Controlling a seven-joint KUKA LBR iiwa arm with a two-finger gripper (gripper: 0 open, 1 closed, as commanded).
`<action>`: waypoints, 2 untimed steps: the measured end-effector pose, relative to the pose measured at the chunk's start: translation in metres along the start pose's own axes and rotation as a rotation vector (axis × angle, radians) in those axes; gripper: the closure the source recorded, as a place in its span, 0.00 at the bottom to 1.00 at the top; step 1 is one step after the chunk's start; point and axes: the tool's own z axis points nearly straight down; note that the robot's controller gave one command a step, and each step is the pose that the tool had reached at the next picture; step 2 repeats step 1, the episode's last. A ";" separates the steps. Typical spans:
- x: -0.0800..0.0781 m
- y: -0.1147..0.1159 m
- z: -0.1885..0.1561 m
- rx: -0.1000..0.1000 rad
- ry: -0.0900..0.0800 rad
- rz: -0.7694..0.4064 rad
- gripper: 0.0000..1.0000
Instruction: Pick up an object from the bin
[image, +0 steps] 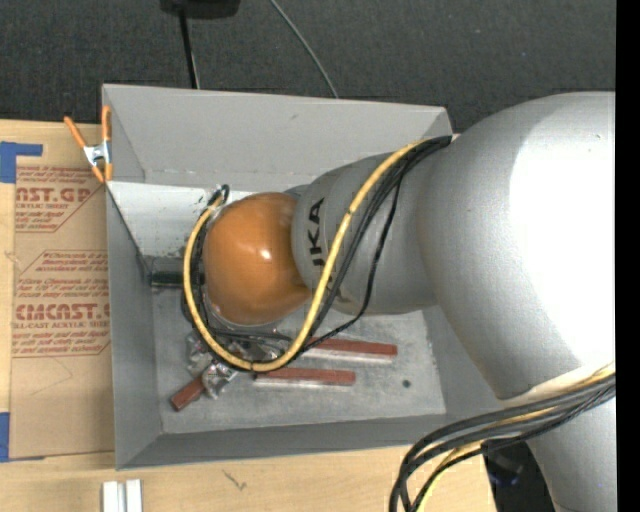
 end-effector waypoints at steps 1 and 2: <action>0.001 0.001 -0.010 -0.001 0.004 0.000 1.00; 0.001 0.001 -0.010 -0.001 0.004 0.000 1.00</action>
Offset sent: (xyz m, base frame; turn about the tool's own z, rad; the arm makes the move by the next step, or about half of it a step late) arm 0.0002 -0.0001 0.0307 0.0000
